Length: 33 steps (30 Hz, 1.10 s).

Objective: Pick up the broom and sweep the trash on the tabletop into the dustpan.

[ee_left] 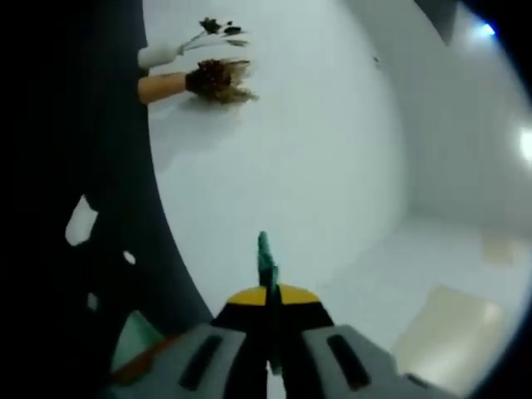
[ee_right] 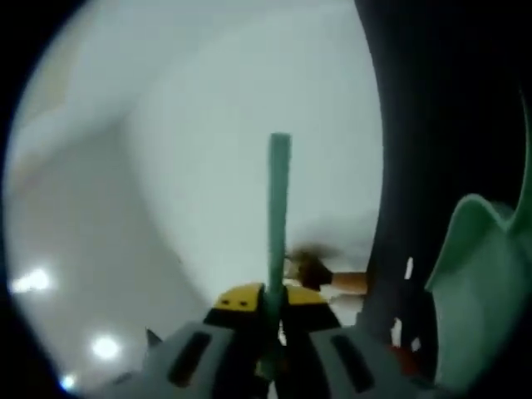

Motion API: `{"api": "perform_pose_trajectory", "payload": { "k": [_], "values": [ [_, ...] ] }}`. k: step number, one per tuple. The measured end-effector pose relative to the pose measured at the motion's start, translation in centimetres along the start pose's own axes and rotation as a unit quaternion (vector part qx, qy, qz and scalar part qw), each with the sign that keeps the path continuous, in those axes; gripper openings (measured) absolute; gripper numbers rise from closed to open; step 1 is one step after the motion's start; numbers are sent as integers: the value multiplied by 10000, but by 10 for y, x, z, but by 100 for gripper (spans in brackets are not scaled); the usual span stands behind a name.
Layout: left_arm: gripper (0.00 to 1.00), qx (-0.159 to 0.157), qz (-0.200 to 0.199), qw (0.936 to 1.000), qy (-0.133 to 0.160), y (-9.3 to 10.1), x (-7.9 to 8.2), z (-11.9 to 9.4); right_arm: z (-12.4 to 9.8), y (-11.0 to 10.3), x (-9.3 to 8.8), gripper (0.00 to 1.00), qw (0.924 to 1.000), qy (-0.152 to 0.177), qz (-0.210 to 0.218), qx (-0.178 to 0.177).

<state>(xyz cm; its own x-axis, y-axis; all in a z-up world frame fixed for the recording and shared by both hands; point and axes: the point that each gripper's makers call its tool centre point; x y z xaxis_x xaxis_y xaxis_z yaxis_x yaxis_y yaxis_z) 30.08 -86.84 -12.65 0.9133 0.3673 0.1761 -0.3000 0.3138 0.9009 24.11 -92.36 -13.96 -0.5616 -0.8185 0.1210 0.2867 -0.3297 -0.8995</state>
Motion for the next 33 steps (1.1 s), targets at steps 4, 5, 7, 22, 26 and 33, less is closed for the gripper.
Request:
{"api": "perform_pose_trajectory", "payload": {
  "k": [4,5,7,22,26,33],
  "values": [
    [2,14,-10,9999,-134,-1,-10,-1,3,4,-2,7,9996,-102,252,-41],
    [2,7,-35,9999,-141,-1,-10,0,1,12,-3,6,9993,-103,246,-266],
    [2,37,-2,9999,-137,-1,-10,0,2,12,0,5,9992,-133,359,-134],
    [5,38,360,9992,-179,11,-21,-4,-2,8,6,4,9949,-237,973,62],
    [5,0,420,9989,-190,14,-22,-5,-6,6,10,4,9935,-221,1116,100],
    [5,-162,444,9987,-208,30,-27,-7,-3,2,24,4,9868,-242,1579,279]
  ]
}}
Point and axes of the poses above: the point that each gripper's makers call its tool centre point, and the gripper's own axes: z roughly forward along the fingers, y roughly to its right, x roughly out of its top, and after that the axes turned 5 degrees about -z, right-handed
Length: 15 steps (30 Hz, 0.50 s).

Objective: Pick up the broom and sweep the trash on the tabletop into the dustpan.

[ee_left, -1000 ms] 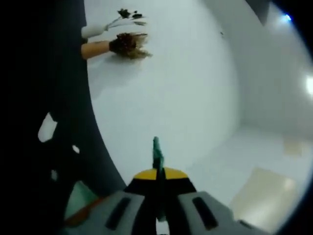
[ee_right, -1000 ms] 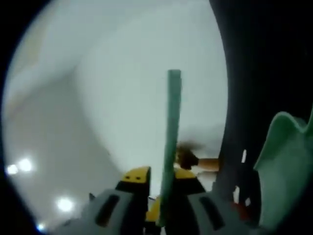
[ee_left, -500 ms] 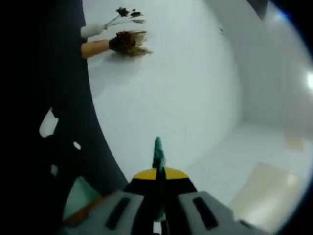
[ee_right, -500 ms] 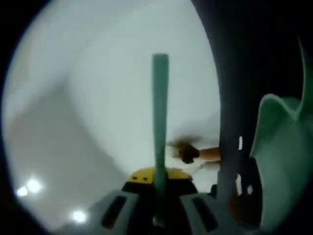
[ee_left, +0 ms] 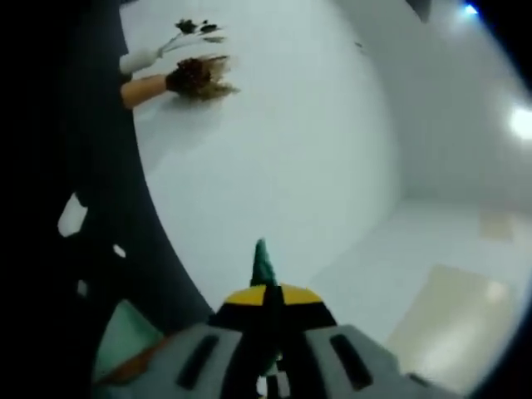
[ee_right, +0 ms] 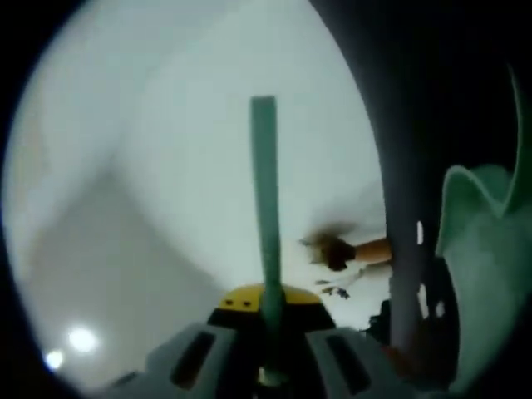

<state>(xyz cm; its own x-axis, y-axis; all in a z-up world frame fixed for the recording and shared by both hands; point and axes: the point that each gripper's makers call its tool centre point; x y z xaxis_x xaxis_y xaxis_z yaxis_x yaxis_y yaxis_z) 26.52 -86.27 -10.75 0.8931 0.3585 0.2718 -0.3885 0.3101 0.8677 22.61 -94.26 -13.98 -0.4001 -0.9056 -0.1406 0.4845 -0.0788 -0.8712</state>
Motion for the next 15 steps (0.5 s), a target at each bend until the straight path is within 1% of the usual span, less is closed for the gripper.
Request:
{"api": "perform_pose_trajectory", "payload": {
  "k": [4,7,9,11,15],
  "values": [
    [4,-158,124,9998,77,12,4,-4,-3,-6,14,4,9993,114,311,168],
    [4,-246,217,9994,95,18,9,-3,-4,-8,21,4,9990,184,346,222],
    [4,-223,253,9994,13,17,7,-2,-2,-11,23,4,9986,214,405,280],
    [4,-199,246,9995,27,15,8,-3,0,-11,24,4,9984,223,426,299],
    [4,-209,392,9990,84,12,15,-8,2,-15,24,4,9981,193,457,375]
  ]
}}
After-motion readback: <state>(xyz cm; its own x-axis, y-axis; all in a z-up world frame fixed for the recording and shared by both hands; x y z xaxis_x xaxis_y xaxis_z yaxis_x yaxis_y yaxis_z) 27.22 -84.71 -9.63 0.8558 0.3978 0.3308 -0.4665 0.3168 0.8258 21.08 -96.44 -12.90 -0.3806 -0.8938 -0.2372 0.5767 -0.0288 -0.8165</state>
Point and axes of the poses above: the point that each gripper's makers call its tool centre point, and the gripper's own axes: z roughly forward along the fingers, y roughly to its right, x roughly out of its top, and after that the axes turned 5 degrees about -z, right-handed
